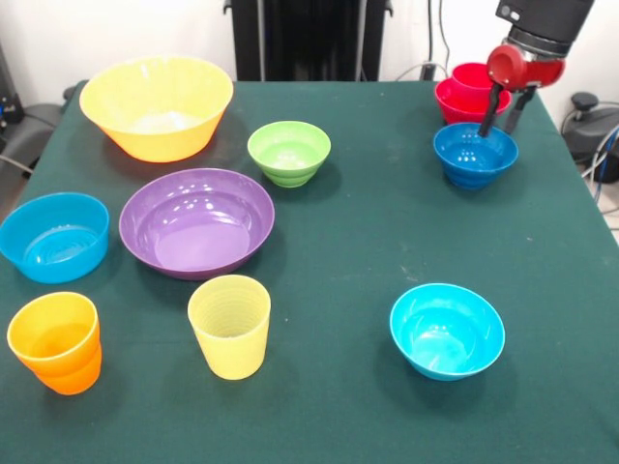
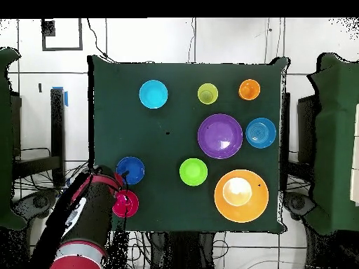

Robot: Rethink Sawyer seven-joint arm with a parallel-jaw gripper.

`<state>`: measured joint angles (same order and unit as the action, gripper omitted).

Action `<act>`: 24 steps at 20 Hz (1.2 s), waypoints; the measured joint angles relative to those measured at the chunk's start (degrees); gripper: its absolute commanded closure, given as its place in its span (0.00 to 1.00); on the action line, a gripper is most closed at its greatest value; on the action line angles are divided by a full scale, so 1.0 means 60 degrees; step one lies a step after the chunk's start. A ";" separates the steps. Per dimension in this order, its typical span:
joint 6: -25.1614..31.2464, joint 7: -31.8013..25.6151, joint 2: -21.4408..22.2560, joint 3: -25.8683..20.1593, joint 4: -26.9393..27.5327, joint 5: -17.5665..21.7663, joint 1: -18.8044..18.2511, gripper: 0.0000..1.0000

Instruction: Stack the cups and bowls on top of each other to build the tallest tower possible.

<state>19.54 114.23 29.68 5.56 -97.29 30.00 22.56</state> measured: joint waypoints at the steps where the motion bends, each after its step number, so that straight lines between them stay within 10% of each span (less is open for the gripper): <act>1: 0.0000 0.0000 0.0000 0.0040 0.0000 0.0000 -0.0001 0.00; 24: 0.0338 0.0000 0.1676 -0.0796 -0.0993 -0.1288 -0.0755 0.00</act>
<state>21.57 114.23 39.74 0.79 -103.25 22.27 18.03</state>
